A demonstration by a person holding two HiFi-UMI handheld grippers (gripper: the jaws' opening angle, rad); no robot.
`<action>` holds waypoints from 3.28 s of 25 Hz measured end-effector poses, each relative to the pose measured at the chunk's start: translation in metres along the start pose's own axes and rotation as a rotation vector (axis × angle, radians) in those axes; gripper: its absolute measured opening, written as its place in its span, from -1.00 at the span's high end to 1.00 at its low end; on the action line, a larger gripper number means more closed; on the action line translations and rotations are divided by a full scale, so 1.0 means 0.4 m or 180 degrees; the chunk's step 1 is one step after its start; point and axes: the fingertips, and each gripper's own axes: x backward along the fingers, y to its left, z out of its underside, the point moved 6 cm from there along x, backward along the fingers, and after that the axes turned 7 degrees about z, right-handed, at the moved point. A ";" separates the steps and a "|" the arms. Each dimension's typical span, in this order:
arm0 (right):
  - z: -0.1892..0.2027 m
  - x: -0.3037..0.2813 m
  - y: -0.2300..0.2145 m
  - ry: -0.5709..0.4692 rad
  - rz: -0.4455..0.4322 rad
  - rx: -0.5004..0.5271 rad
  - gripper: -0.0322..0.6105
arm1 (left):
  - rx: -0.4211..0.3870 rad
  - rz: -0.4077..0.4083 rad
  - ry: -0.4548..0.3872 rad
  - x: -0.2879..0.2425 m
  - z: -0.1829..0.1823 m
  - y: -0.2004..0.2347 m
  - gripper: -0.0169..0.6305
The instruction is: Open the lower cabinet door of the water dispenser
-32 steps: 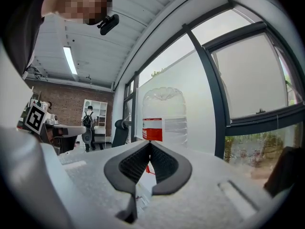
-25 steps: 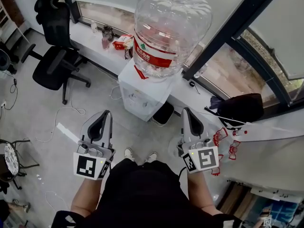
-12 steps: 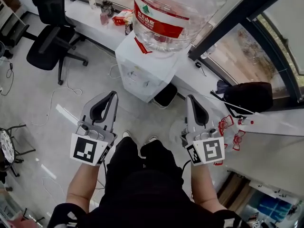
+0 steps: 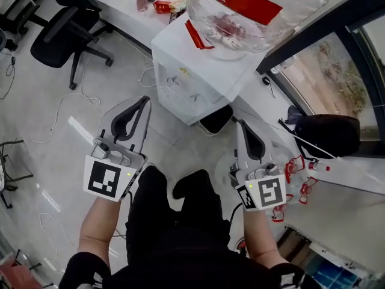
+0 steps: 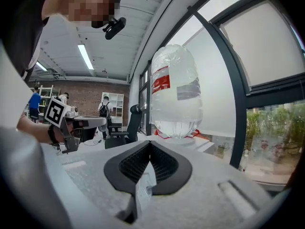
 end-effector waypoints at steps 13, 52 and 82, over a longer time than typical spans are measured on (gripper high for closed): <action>0.387 -0.098 -0.003 0.0293 -0.0032 0.0065 0.89 | 0.0095 0.0031 -0.0025 -0.052 0.377 0.073 0.92; 1.232 -0.277 -0.046 0.0238 0.0157 0.0148 0.86 | -0.0106 0.0305 -0.0048 -0.122 1.159 0.141 0.92; 1.318 -0.358 -0.067 0.0210 0.0191 -0.0101 0.21 | -0.0207 0.0133 0.0044 -0.062 1.175 0.170 0.92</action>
